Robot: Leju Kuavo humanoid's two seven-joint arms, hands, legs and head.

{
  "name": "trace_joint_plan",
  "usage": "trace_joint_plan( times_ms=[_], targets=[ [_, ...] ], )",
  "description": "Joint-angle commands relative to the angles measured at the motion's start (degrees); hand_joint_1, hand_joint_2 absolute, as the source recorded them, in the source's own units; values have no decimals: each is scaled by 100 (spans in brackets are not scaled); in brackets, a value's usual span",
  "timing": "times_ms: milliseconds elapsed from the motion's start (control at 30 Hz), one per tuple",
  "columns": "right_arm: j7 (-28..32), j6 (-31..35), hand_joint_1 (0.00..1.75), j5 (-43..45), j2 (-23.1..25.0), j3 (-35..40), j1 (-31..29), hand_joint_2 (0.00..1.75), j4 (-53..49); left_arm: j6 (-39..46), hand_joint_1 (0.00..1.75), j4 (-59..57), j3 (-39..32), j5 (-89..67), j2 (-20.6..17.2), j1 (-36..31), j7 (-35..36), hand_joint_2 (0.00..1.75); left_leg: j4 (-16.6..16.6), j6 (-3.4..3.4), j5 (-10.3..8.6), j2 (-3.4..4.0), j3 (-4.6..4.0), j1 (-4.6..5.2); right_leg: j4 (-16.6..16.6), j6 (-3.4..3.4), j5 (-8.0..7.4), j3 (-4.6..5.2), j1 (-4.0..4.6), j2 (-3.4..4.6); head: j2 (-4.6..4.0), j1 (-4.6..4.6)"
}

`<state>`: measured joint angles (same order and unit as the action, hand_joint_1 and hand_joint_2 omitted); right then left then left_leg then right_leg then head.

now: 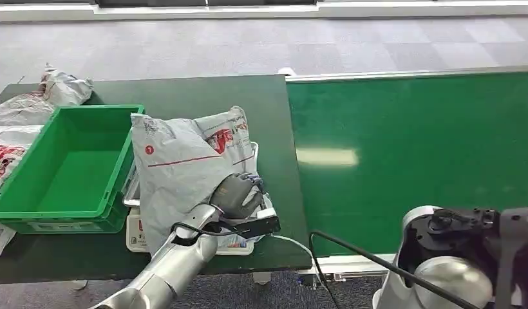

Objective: Moved the parcel from conveyor to table for the left to box.

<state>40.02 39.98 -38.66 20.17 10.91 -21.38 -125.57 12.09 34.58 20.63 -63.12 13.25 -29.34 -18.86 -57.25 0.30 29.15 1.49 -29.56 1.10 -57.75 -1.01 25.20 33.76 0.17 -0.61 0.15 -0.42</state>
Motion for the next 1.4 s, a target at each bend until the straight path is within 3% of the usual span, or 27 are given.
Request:
trace_joint_plan(
  times_ms=[33, 200, 233, 267, 400, 433, 467, 533, 933, 1000, 1033, 1067, 1100, 1133, 1200, 1300, 1367, 1400],
  targets=[
    [-2, 2, 0, 12, -17, -182, 266, 175, 37, 467, 175, 267, -402, 397, -195, 27, -309, 175, 8, -11, -2, -6, 16, -8, 10, 3, -2, 4, 6, 3, 0, 0],
    [-2, 2, 0, 12, -17, -182, 266, 175, 37, 467, 175, 267, -402, 397, -195, 27, -309, 175, 7, -13, -3, -5, 19, -6, 7, 0, -3, 5, 5, 4, 0, 0],
    [-2, 2, 0, 160, -17, -240, 237, 175, 283, -110, 175, 2292, -1283, 3367, -103, 709, -2114, 175, 21, -20, -8, -15, 14, -11, 23, 4, -10, 8, 8, 7, 0, 0],
    [-2, 2, 0, 206, -17, -239, 212, 175, 354, -393, 175, 2967, -1096, 4154, -297, 933, -2114, 175, 4, -14, -3, -5, 4, -9, 7, 1, -6, 19, 8, 9, 0, 0],
    [-2, 2, 0, 206, -17, -239, 212, 175, 354, -393, 175, 2967, -1096, 4154, -297, 933, -2114, 175, 6, -15, -3, -6, 5, -10, 9, 2, -7, 19, 8, 10, 0, 0],
    [-2, 2, 0, 240, -17, -184, 250, 175, 381, -869, 175, 3745, -1084, 5110, -404, 1165, -2114, 175, 10, -17, -4, -6, 5, -11, 13, 3, -8, 19, 8, 12, 0, 0],
    [-2, 2, 0, 298, -17, -245, 69, 175, 709, -2193, 175, 5418, -1888, 7457, -219, 1453, -2114, 175, 8, -23, 2, 20, -12, -15, 12, 2, -11, 42, 12, 42, 0, -2],
    [-2, 2, 0, 279, -17, -252, 15, 175, 776, -2188, 175, 5702, -2199, 7541, -82, 1452, -2114, 175, 7, -21, 0, 4, -16, -15, 11, 2, -8, 41, 12, 26, 0, -2],
    [-2, 2, 0, 295, -17, -235, -5, 175, 800, -2336, 175, 5774, -2354, 7709, -2, 1393, -2114, 175, 14, -18, -5, -19, -17, -8, 13, 4, -6, 37, 5, 5, 0, 0],
    [-2, 2, 0, 255, -17, -239, -18, 175, 833, -2127, 175, 5992, -2733, 7267, 248, 1274, -2114, 175, 8, -13, -3, -20, -19, -6, 7, 1, -3, 38, 4, 0, 0, 0],
    [-2, 2, 0, 245, -17, -244, -5, 175, 847, -1403, 175, 6184, -2732, 6405, 261, 1100, -2114, 175, 7, -17, -3, -16, -21, -8, 7, 3, -5, 42, 5, 8, 0, 0],
    [-2, 2, 0, 209, -17, -281, 8, 175, 833, -445, 175, 6247, -2406, 5518, 96, 1012, -2114, 175, 3, -15, -2, -16, -25, -8, 5, 2, -4, 44, 6, 6, 0, -2],
    [-2, 2, 0, 191, -17, -314, 66, 175, 798, 1561, 175, 5588, -1519, 4360, -410, 755, -2114, 175, -4, -13, -2, -20, -36, -10, 0, 0, -4, 51, 8, -1, 0, 0],
    [-2, 2, 0, 175, -17, -327, 124, 175, 770, 2791, 175, 4584, -1358, 3013, -504, 373, -2102, 175, -1, -17, -3, -22, -33, -11, 3, 2, -5, 50, 9, 1, 0, -2],
    [-2, 2, 0, 155, -17, -279, 170, 175, 791, 2791, 175, 3784, -2132, 467, 144, -220, -1775, 175, 10, -20, -23, -98, -26, -11, 15, 2, -1, 27, 9, -72, 0, -2],
    [-2, 2, 0, 105, -17, -172, 112, 175, 971, 2791, 175, 2930, -2433, -2165, 331, -955, -712, 175, 4, -12, -21, -88, -26, -3, 8, 2, -3, 36, 4, -65, 0, -2],
    [-2, 2, 0, 102, -17, -133, 112, 175, 1037, 2791, 175, 2632, -1348, -2688, -312, -1243, 685, 175, 2, -12, -19, -68, -27, -3, 7, 4, -6, 39, 3, -43, 0, -2],
    [-2, 2, 0, 84, -17, -94, 126, 175, 1068, 2791, 175, 2220, -311, -2688, -849, -1625, 1708, 175, 5, -15, -25, -79, -29, -4, 11, 5, -9, 35, 3, -51, 0, 0]
  ],
)
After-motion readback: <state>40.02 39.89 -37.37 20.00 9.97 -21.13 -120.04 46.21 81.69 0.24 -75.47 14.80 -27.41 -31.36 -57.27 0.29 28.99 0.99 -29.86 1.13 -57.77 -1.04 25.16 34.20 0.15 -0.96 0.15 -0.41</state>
